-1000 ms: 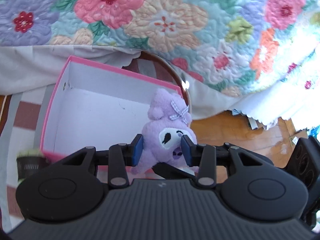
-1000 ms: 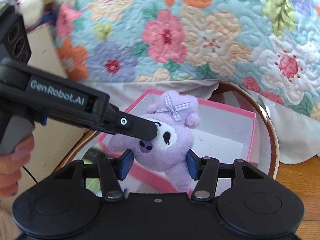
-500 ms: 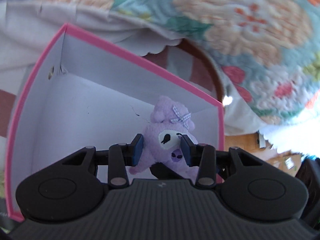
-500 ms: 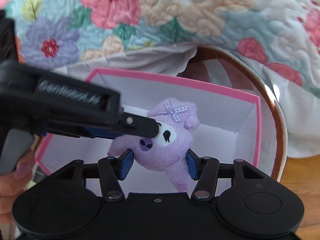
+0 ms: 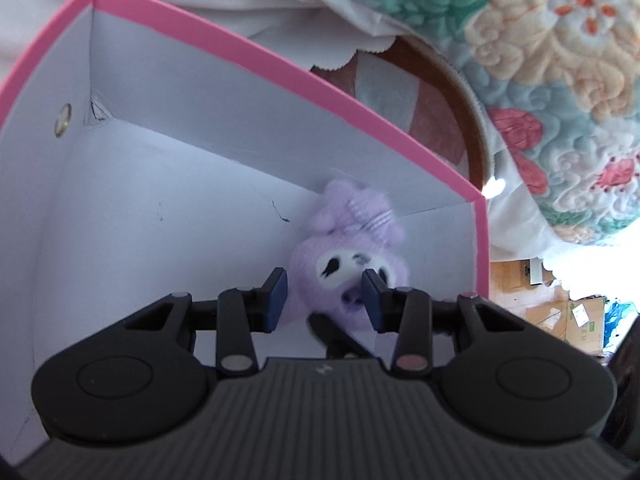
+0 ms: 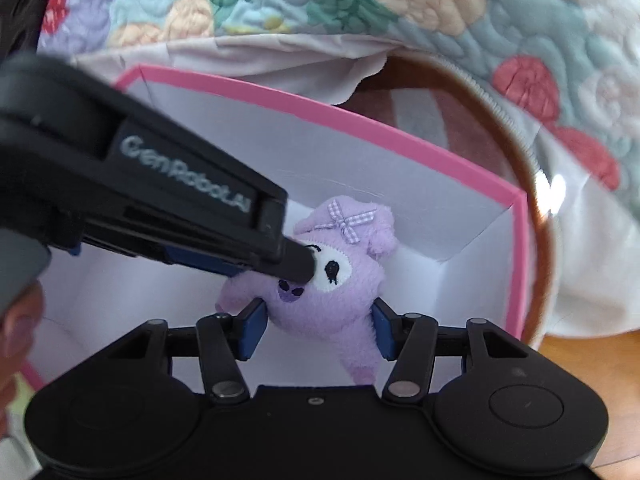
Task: Organize objects
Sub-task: 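Lower the plush toy into the pink box and open the left gripper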
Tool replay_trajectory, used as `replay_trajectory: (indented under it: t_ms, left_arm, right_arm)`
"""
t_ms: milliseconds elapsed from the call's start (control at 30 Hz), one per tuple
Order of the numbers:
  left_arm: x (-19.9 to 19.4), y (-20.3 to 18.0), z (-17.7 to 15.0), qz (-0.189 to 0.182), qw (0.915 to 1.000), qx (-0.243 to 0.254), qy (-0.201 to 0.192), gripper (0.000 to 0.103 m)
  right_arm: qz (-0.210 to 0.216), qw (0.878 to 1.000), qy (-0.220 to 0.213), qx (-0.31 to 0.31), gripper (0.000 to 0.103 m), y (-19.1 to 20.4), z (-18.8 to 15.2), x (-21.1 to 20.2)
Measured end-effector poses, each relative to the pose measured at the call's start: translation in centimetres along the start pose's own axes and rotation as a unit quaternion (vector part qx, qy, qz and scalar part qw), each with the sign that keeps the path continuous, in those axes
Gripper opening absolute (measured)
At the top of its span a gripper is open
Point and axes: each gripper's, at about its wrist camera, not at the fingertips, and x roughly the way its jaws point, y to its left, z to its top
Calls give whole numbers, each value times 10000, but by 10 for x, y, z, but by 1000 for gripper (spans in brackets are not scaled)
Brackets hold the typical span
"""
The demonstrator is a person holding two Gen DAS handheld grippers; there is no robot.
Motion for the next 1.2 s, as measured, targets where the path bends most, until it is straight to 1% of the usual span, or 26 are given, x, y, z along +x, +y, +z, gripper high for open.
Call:
replay_trajectory:
  t_ms: [33,67,100,133,167,200,233,300,333,367,400,500,567,633,733,800,867,967,1033,1133,1200]
  left_arm:
    - [3,-2,0,92,9999,-6,60,39]
    - [6,-2,-1,184,9996,-79,185,39]
    - [11,-1,-1,219,9987,-216,397,38]
    - [14,0,-2,180,9977,-326,570,38]
    - [15,0,-3,129,9973,-373,612,38]
    - [15,-1,-4,143,9977,-351,568,38]
    - [15,-2,-5,214,9980,-310,511,40]
    - [16,-6,-6,327,9982,-228,437,38]
    - [16,-8,-6,399,9983,-151,397,38]
    - [18,-11,-7,461,9982,-77,364,38]
    - [20,-13,-7,502,9980,-35,371,38]
    - [26,-15,-8,525,9978,-145,377,38]
    - [28,-18,-9,605,9977,-108,290,37]
    - [31,-20,-9,616,9976,-90,291,32]
    - [37,-24,-8,524,9982,-138,272,25]
    - [39,-31,-9,584,9981,-77,161,23]
    - [39,-36,-8,665,9977,-49,116,23]
    - [37,-42,-6,797,9967,137,-117,23]
    - [37,-47,-7,850,9959,282,-137,23]
    - [26,-56,-12,908,9942,535,-229,23]
    - [14,-64,-18,1031,9914,749,-280,23]
  right_arm:
    - [-219,9996,-79,-148,60,3,-2,0]
    - [-289,9991,-108,-279,61,5,-4,0]
    - [-292,9989,-123,-357,63,5,-7,-1]
    - [-293,9986,-161,-401,63,4,-11,-3]
    - [-296,9983,-188,-467,63,2,-14,-6]
    - [-269,9978,-234,-566,63,0,-17,-11]
    - [-236,9970,-307,-667,63,-4,-21,-17]
    - [-176,9957,-468,-784,61,-12,-28,-28]
    - [-153,9953,-527,-802,58,-16,-32,-32]
    - [-123,9951,-549,-811,48,-20,-36,-34]
    - [-73,9952,-540,-810,40,-23,-39,-35]
    - [8,9953,-544,-795,31,-28,-47,-35]
    - [-39,9954,-569,-773,30,-28,-50,-36]
    - [-11,9951,-626,-760,30,-24,-52,-37]
    - [141,9948,-739,-690,30,-24,-56,-43]
    - [240,9945,-800,-631,30,-24,-59,-46]
    - [224,9942,-870,-596,30,-24,-60,-49]
    - [228,9940,-952,-480,30,-25,-61,-54]
    - [261,9941,-970,-407,31,-27,-61,-55]
    - [321,9940,-1008,-284,32,-31,-63,-61]
    - [449,9935,-1035,-132,34,-35,-65,-67]
